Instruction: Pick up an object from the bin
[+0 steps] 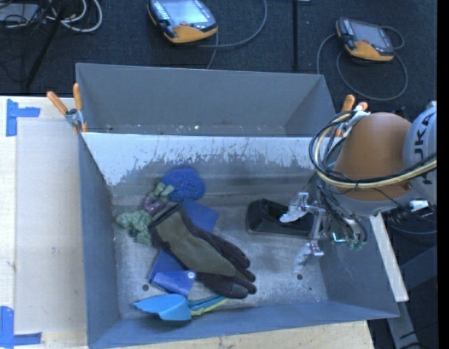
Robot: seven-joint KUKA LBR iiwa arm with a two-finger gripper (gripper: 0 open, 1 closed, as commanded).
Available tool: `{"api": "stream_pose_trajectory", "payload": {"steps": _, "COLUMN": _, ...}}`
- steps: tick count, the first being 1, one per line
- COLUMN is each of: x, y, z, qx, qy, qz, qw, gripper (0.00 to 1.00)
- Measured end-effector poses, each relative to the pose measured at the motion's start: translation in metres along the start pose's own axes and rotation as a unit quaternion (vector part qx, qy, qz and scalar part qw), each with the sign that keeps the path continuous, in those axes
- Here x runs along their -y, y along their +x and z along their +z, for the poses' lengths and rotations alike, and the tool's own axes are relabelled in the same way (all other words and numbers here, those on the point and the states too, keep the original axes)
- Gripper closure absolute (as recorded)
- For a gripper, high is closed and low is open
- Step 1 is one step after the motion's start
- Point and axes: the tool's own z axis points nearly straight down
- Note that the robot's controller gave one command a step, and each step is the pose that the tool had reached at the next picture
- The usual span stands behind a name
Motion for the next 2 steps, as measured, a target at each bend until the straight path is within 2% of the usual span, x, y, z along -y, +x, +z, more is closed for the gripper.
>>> {"api": "stream_pose_trajectory", "payload": {"steps": 1, "x": 0.000, "y": -0.002, "z": -0.003, "qx": 0.0034, "qy": 0.001, "qz": -0.001, "qw": 1.0000, "gripper": 0.00}}
{"api": "stream_pose_trajectory", "payload": {"steps": 2, "x": -0.004, "y": -0.024, "z": 0.017, "qx": 0.0080, "qy": 0.002, "qz": -0.041, "qw": 0.9991, "gripper": 0.00}}
